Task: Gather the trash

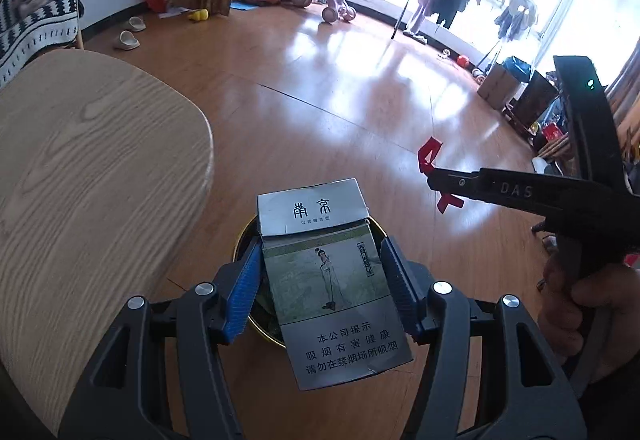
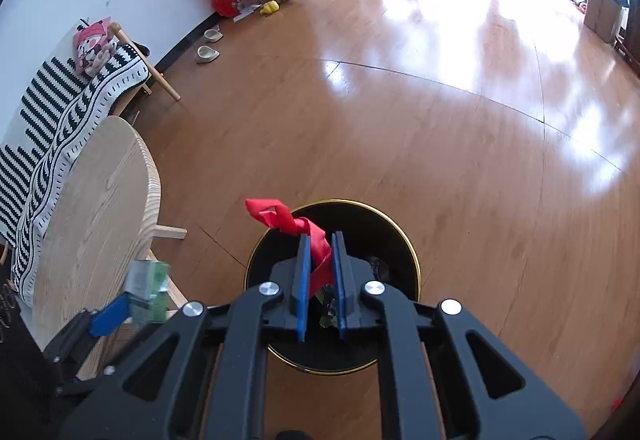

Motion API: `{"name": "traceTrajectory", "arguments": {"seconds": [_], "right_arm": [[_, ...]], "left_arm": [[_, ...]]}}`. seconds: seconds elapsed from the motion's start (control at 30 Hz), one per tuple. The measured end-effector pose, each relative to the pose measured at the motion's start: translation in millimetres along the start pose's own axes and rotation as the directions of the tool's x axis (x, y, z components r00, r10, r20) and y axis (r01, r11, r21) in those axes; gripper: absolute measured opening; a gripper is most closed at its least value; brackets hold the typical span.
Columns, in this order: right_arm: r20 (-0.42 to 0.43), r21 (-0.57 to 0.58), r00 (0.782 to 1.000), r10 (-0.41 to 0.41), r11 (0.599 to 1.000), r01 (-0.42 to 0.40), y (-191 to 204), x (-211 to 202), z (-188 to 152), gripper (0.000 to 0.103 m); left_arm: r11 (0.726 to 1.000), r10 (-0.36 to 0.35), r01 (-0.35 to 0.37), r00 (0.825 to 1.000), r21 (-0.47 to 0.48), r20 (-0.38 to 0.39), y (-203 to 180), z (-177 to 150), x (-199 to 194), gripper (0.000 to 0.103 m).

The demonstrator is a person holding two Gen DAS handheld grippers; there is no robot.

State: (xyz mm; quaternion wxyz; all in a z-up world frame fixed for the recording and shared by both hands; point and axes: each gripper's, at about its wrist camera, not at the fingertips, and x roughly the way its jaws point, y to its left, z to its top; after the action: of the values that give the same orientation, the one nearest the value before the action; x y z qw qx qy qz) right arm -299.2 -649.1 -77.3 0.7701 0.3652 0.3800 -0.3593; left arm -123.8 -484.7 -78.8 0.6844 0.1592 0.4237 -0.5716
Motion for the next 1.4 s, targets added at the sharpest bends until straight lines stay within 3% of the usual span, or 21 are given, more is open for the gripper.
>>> {"name": "traceTrajectory", "arguments": {"seconds": [0.37,0.47,0.8,1.07,1.1,1.13,1.2,1.4], "right_arm": [[0.004,0.012,1.000,0.023,1.000,-0.023,-1.2,-0.8,1.5,0.011],[0.003,0.012,1.000,0.026,1.000,-0.026,-5.1,-0.9,1.4,0.011],[-0.043,0.000,0.999,0.026,1.000,-0.026,-0.9,6.5,3.7,0.011],[-0.081,-0.007,0.996,0.024,1.000,-0.025,9.5,12.6,3.2,0.012],[-0.085,-0.006,0.996,0.025,1.000,-0.026,10.3,13.5,3.7,0.019],[-0.084,-0.005,0.996,0.024,1.000,-0.025,12.2,13.5,3.8,0.041],[-0.066,-0.006,0.998,0.021,1.000,-0.021,15.3,10.2,4.2,0.070],[-0.040,-0.065,0.998,0.051,0.996,-0.054,53.3,3.5,0.7,0.070]], "left_arm": [[1.000,0.016,-0.016,1.000,0.010,-0.013,10.2,14.8,24.3,0.062],[1.000,0.009,-0.009,1.000,-0.002,-0.001,10.5,12.7,20.8,0.074],[1.000,-0.018,0.019,0.999,-0.019,0.037,17.8,16.8,-2.7,0.079],[0.999,0.028,-0.027,0.996,-0.025,0.079,34.1,17.2,-32.7,0.087],[0.999,0.040,-0.038,0.996,-0.030,0.085,38.0,16.6,-38.8,0.087],[0.999,0.045,-0.043,0.995,-0.034,0.089,40.7,16.2,-43.5,0.088],[0.997,0.063,-0.058,0.993,-0.050,0.101,49.6,14.9,-55.8,0.089],[0.981,0.169,-0.151,0.975,-0.125,0.146,95.0,-0.9,-113.2,0.092]]}}
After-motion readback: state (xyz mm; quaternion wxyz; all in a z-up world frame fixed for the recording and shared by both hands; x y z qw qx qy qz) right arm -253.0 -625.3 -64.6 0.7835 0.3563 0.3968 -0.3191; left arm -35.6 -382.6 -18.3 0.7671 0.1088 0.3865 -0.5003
